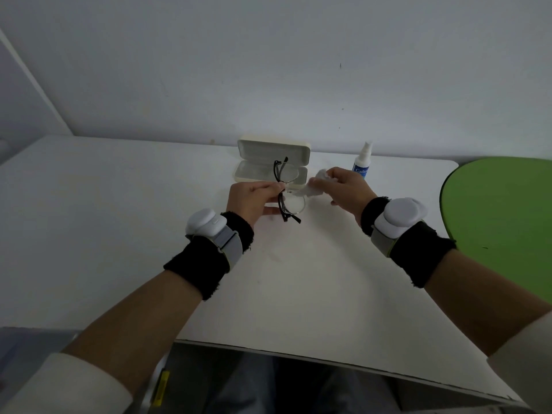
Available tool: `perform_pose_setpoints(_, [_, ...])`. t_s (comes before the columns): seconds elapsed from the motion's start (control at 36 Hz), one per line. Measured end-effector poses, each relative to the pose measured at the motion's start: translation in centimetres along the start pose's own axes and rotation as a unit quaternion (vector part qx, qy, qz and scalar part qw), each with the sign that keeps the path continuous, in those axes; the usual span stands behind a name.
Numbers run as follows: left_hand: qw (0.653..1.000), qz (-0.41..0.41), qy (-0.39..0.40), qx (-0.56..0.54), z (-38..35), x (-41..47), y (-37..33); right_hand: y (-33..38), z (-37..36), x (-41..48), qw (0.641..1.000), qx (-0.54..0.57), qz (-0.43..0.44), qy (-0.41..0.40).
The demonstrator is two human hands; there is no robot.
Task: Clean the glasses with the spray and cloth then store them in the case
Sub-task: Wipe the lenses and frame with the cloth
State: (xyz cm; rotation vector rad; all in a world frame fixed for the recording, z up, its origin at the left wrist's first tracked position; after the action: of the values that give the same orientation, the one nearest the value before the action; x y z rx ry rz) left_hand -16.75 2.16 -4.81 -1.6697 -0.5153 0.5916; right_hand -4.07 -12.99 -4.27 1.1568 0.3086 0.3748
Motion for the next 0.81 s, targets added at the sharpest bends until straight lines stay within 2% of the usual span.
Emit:
perform_pose_setpoints(0.28, [1.000, 0.005, -0.007, -0.006, -0.1, 0.0, 0.0, 0.7, -0.2, -0.9, 0.998, -0.020, 0.058, -0.021])
perform_pose_setpoints(0.42, [1.000, 0.007, -0.012, -0.008, 0.0, 0.3, 0.0, 0.9, -0.5, -1.3, 0.999, 0.006, 0.027, 0.033])
perform_pose_setpoints(0.61, [1.000, 0.005, -0.026, -0.005, 0.1, 0.7, 0.1, 1.1, -1.1, -1.9, 0.997, 0.039, 0.002, 0.063])
perform_pose_setpoints(0.81, [1.000, 0.009, -0.029, -0.004, 0.5, 1.0, 0.5, 1.8, -0.8, -2.1, 0.981, 0.138, -0.089, 0.100])
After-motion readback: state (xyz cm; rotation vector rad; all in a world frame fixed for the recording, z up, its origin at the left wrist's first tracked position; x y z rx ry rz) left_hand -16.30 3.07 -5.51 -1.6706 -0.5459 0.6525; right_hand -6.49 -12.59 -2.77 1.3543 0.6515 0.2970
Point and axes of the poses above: each hand's wrist, its own x-axis towards the middle knuckle, its own z-axis out of the back of the hand, y = z × x, the point moved 2 cm from there along x, towards the middle knuckle, and after that the axes turned 3 degrees about -y, right-handed, at the moved point
